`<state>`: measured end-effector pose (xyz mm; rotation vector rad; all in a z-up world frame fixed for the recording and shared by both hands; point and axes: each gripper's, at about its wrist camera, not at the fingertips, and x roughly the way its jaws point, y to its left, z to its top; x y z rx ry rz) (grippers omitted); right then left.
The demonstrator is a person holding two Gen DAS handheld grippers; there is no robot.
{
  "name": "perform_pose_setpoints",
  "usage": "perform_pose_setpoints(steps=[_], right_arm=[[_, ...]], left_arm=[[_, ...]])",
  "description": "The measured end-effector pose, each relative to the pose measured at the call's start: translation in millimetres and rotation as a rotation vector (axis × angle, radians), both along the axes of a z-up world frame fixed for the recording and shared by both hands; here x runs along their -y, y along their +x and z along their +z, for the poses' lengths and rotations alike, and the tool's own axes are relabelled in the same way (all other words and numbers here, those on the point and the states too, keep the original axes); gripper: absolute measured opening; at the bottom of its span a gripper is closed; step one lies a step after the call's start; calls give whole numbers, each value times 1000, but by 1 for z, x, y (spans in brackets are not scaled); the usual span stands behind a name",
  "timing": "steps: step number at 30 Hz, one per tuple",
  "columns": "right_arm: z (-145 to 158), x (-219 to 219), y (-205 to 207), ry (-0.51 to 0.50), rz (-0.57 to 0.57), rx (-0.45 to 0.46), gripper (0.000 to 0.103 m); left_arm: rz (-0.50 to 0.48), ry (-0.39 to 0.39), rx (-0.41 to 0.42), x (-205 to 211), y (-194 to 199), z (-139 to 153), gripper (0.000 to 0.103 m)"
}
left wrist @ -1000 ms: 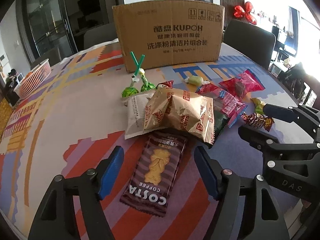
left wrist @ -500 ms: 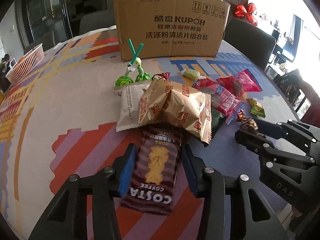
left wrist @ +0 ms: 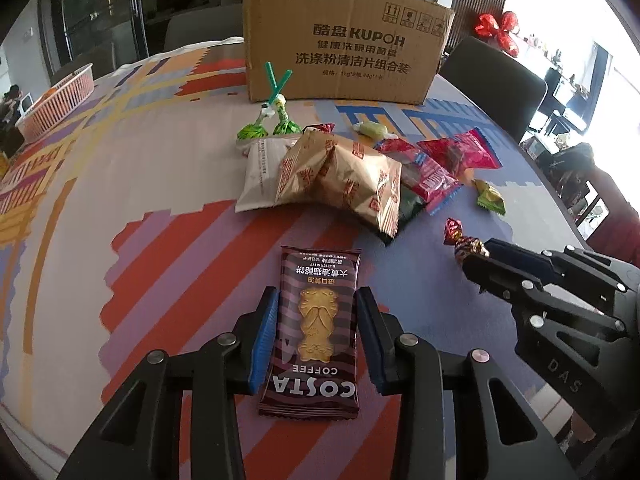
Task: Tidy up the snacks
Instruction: 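Grasp the COSTA coffee packet with left tool while right tool grasps gold-wrapped candy, then carry both held snacks into the cardboard box and open both tools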
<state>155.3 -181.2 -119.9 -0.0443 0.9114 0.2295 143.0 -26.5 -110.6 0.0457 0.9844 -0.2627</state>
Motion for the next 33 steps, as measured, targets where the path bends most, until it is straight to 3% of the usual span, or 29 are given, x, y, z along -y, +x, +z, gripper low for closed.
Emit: perform_pose_setpoints(steps=[16,25,33], right_arm=[[47,-3,-20,25,-10,113,20],[80,1,5,52,-29,199,20],[113,0,44,56,-41,274,20]], left_arm=[[8,-35,163,-4,-6,66,39],[-1,-23,281,4,25,108,39],[-32,-46,314,15,68,138,39]])
